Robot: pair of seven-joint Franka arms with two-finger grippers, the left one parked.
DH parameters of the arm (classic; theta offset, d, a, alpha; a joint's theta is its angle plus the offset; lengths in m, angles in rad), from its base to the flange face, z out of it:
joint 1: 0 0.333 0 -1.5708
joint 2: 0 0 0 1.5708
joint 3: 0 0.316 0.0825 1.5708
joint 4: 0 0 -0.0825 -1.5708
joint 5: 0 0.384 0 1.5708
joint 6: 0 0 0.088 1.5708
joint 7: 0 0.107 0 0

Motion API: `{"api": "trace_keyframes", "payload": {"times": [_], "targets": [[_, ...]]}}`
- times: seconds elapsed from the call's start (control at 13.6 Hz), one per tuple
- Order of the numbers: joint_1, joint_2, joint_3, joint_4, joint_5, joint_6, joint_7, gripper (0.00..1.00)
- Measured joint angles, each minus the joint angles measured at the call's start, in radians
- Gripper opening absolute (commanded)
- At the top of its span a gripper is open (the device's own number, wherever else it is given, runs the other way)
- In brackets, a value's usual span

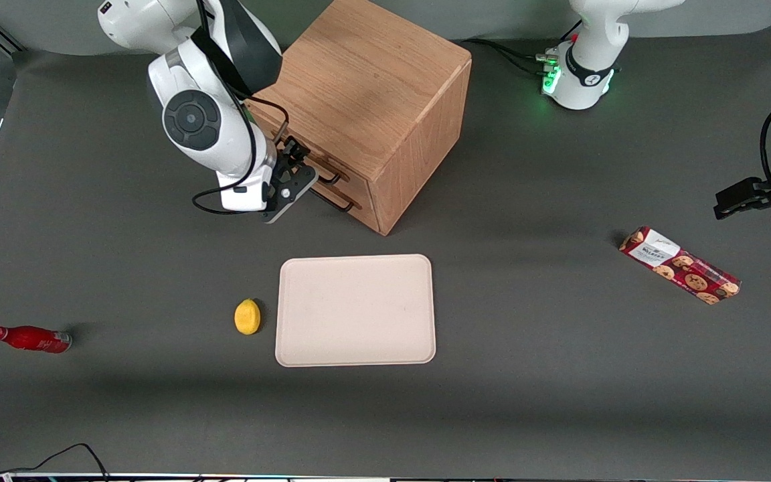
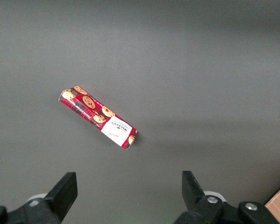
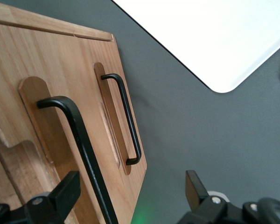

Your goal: Open upper drawer

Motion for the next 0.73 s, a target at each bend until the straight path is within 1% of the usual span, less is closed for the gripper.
{"api": "trace_keyframes", "payload": {"times": [0.37, 0.73], "targets": [[0.000, 0.005, 0.019, -0.030, 0.000, 0.014, -0.002, 1.00], [-0.002, 0.007, 0.019, -0.067, 0.000, 0.032, -0.052, 1.00]]}}
